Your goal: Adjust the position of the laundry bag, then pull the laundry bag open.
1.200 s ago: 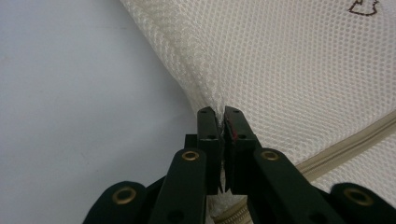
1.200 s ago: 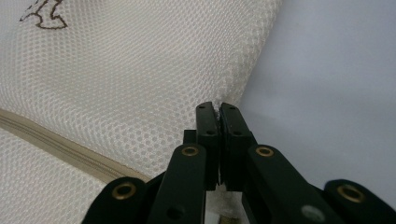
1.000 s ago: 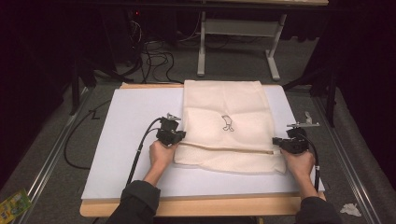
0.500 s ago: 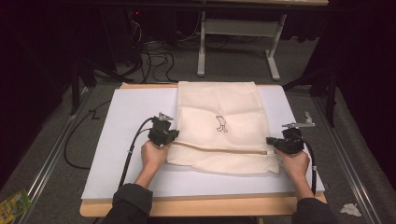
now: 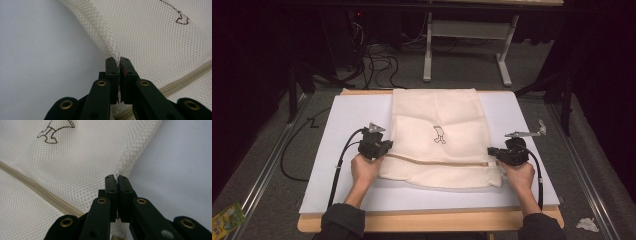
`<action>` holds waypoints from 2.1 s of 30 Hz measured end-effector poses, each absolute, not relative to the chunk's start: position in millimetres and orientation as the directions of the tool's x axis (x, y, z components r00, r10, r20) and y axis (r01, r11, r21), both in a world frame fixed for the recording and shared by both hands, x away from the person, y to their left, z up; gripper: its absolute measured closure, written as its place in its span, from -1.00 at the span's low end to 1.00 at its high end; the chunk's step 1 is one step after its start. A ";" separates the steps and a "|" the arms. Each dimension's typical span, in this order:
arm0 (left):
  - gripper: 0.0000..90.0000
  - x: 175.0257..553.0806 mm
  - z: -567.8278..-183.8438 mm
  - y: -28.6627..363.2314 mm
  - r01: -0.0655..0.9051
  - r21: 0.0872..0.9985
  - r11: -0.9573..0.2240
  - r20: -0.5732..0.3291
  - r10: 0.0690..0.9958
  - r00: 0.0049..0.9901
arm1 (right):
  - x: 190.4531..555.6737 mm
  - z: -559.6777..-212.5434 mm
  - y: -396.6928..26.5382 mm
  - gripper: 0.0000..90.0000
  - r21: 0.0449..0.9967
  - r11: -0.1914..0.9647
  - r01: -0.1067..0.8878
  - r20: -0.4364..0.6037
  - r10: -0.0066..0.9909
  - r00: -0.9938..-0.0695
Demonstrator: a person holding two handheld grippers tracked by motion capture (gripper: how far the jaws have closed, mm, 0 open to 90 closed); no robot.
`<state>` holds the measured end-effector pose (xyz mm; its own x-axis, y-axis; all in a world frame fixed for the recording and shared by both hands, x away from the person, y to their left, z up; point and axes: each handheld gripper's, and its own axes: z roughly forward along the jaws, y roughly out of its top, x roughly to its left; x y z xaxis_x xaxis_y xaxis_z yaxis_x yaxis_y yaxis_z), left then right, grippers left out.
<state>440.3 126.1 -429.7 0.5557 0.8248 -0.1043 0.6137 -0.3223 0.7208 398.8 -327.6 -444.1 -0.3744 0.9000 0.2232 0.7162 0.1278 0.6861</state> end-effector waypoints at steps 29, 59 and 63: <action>0.89 417.2 -442.3 165.2 0.635 0.720 -0.280 -0.100 0.863 0.495 | 393.7 -449.2 -290.3 0.98 0.685 0.169 0.708 0.233 0.871 -0.433; 0.76 415.7 -455.4 166.7 0.639 0.713 -0.288 -0.074 0.876 0.477 | 394.5 -461.7 -286.6 0.88 0.674 0.190 0.714 0.189 0.890 -0.416; 0.72 415.5 -457.1 167.0 0.635 0.717 -0.287 -0.070 0.877 0.475 | 394.1 -462.5 -287.3 0.85 0.674 0.188 0.715 0.190 0.890 -0.413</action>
<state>415.5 167.0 -457.1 0.4750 0.8772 -0.0697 0.6352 -0.2870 0.7171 394.1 -287.3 -462.5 -0.4134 0.8904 0.1904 0.7146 0.1876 0.6739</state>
